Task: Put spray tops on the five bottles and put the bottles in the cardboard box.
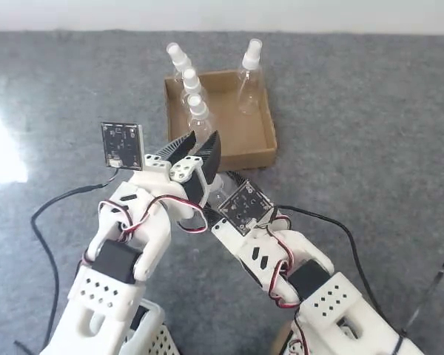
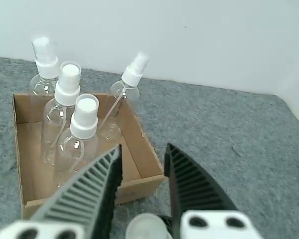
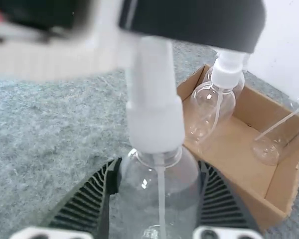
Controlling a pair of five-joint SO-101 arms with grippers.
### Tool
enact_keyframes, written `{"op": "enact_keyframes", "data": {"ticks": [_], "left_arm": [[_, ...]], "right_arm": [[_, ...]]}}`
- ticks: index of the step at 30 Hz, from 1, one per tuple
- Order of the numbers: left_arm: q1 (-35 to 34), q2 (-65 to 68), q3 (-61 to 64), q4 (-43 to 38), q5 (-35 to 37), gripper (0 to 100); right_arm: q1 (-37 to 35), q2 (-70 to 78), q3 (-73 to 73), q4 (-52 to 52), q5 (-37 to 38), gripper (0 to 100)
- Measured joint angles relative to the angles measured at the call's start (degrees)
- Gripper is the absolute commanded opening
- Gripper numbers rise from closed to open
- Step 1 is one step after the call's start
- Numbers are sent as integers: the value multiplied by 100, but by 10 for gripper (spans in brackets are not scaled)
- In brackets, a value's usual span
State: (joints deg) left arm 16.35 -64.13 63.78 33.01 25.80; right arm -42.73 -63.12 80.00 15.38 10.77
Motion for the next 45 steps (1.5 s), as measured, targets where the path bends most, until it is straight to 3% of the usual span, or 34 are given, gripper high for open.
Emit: {"op": "enact_keyframes", "data": {"ticks": [17,30,37,45], "left_arm": [[-123,0,-545,413,0,159],[-1609,0,-949,431,0,156],[-1635,0,-932,967,-299,156],[-1626,0,-343,1002,-308,156]], "right_arm": [[-9,0,0,0,0,107],[-9,0,97,0,0,107],[-9,0,97,0,0,107],[-9,-35,97,0,0,107]]}}
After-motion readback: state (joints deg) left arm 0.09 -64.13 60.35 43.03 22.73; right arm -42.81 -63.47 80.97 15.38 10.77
